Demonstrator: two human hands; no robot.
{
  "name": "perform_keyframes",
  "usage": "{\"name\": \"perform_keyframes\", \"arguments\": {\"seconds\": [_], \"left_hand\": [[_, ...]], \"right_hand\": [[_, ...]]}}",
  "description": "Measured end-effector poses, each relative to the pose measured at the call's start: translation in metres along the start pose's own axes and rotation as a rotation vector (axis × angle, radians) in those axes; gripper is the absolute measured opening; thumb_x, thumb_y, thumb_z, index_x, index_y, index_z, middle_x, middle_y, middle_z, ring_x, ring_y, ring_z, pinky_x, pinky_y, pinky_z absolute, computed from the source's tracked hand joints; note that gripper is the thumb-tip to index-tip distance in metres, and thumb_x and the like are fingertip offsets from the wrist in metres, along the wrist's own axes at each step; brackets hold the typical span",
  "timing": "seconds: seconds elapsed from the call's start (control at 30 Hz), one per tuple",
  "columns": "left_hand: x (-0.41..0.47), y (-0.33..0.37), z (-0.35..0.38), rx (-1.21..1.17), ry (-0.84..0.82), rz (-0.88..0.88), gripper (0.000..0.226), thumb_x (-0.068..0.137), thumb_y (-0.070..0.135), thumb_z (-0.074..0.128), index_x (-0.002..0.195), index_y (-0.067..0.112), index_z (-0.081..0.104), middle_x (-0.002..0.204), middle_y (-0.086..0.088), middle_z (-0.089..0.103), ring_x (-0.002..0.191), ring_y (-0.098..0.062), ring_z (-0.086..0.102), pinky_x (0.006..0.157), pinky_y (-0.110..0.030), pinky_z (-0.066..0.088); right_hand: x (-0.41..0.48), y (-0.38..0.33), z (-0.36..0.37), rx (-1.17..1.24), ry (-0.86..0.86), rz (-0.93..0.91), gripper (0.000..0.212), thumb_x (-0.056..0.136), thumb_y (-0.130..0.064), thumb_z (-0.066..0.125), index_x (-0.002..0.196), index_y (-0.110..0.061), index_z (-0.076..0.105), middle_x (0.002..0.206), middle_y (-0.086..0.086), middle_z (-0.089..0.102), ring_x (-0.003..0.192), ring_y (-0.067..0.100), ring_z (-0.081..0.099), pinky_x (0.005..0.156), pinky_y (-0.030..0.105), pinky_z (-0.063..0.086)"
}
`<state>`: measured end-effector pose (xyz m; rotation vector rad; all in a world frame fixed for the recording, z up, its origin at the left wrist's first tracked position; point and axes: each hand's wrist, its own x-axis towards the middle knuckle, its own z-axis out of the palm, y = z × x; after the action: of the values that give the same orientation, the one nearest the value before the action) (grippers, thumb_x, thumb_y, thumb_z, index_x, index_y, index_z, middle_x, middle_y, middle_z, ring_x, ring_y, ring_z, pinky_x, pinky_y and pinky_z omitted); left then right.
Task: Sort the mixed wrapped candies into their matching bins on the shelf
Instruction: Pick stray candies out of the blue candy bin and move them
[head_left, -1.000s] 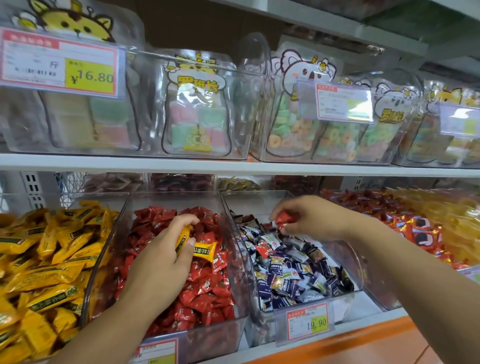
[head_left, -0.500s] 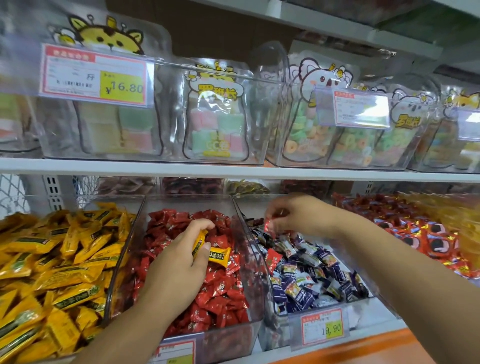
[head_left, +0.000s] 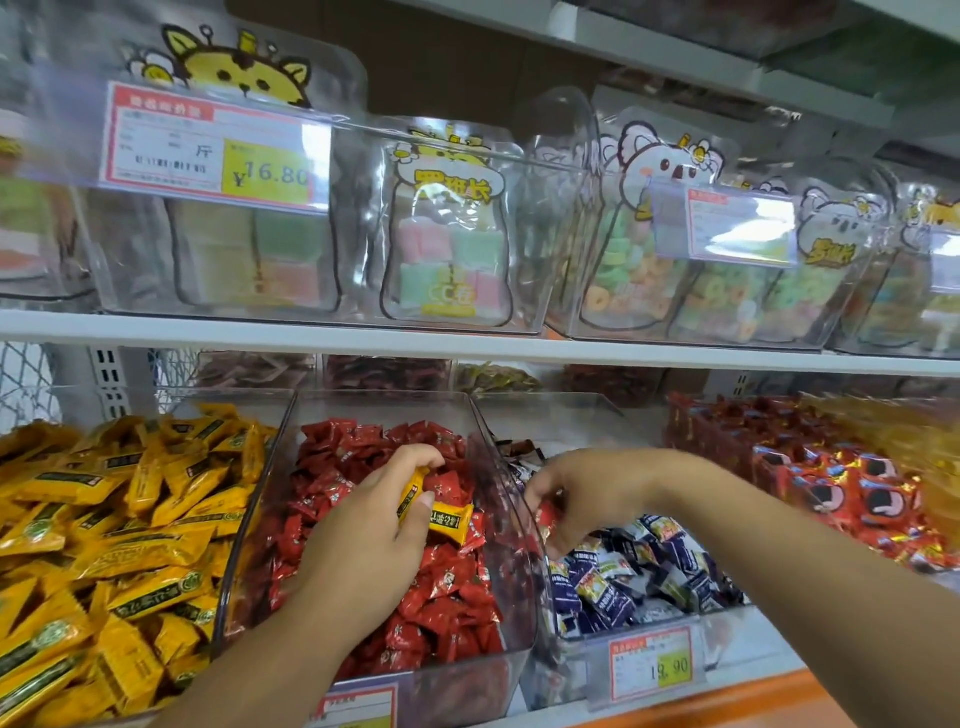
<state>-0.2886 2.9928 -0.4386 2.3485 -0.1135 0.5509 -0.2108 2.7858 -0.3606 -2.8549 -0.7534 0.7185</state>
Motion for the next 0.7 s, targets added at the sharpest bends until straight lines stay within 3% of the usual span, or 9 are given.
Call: {"name": "perform_keyframes", "arguments": {"seconds": [0.13,0.27,0.33,0.4,0.5,0.57,0.63,0.7], "left_hand": [[-0.001,0.001,-0.001,-0.01,0.002,0.002,0.026,0.099,0.035,0.043,0.121,0.049,0.04,0.077,0.012,0.048,0.067,0.0,0.053,0.057,-0.024,0.037],[-0.001,0.001,-0.001,-0.012,0.004,0.014,0.026,0.099,0.035,0.044,0.12,0.049,0.04,0.072,0.011,0.044,0.065,0.002,0.052,0.056,-0.023,0.035],[-0.001,0.001,0.0,-0.014,-0.002,0.015,0.026,0.098,0.035,0.044,0.119,0.05,0.04,0.071,0.011,0.043,0.065,0.001,0.053,0.055,-0.023,0.035],[-0.001,0.001,0.0,-0.007,-0.007,0.016,0.025,0.098,0.036,0.043,0.118,0.051,0.039,0.073,0.012,0.047,0.067,0.0,0.055,0.055,-0.023,0.038],[-0.002,0.0,0.0,-0.002,-0.018,0.013,0.025,0.098,0.037,0.042,0.118,0.053,0.037,0.093,0.019,0.055,0.075,0.002,0.056,0.064,-0.022,0.044],[-0.002,0.0,0.0,-0.001,-0.019,0.019,0.026,0.098,0.037,0.041,0.118,0.053,0.036,0.099,0.023,0.055,0.082,0.005,0.055,0.066,-0.02,0.043],[-0.001,0.0,0.001,0.002,-0.02,0.028,0.025,0.099,0.038,0.041,0.116,0.055,0.035,0.09,0.02,0.054,0.078,0.005,0.054,0.061,-0.017,0.038],[0.0,0.0,0.001,-0.003,-0.021,0.033,0.025,0.099,0.038,0.041,0.114,0.057,0.035,0.08,0.016,0.051,0.075,0.008,0.052,0.055,-0.016,0.033]], "right_hand": [[0.003,0.013,-0.005,0.071,0.24,-0.005,0.025,0.081,-0.032,0.075,0.104,-0.024,0.07,0.098,-0.006,0.07,0.088,0.014,0.065,0.077,0.025,0.052],[0.008,0.003,-0.03,0.331,0.542,-0.117,0.021,0.085,-0.038,0.07,0.103,-0.026,0.068,0.091,-0.002,0.07,0.067,0.006,0.061,0.061,0.014,0.047],[0.021,-0.008,-0.035,0.481,0.507,-0.182,0.021,0.087,-0.04,0.066,0.105,-0.029,0.066,0.091,-0.008,0.068,0.074,0.006,0.062,0.07,0.019,0.049],[0.042,-0.003,-0.04,0.43,0.487,-0.133,0.02,0.092,-0.044,0.057,0.106,-0.03,0.063,0.092,-0.012,0.065,0.083,0.009,0.063,0.078,0.022,0.049],[0.072,0.033,-0.043,0.25,0.531,0.007,0.028,0.097,-0.026,0.051,0.094,-0.001,0.064,0.08,0.004,0.059,0.076,0.017,0.054,0.072,0.024,0.034],[0.09,0.056,-0.035,0.201,0.468,0.06,0.025,0.095,-0.015,0.058,0.104,0.006,0.066,0.094,0.016,0.067,0.08,0.02,0.059,0.077,0.026,0.039],[0.105,0.068,-0.02,0.2,0.427,0.113,0.035,0.09,-0.021,0.066,0.119,-0.001,0.065,0.117,0.013,0.066,0.098,0.022,0.063,0.083,0.024,0.045],[0.122,0.074,-0.008,0.187,0.475,0.149,0.031,0.088,-0.028,0.068,0.112,-0.007,0.07,0.116,0.009,0.068,0.097,0.019,0.063,0.078,0.02,0.041]]}}
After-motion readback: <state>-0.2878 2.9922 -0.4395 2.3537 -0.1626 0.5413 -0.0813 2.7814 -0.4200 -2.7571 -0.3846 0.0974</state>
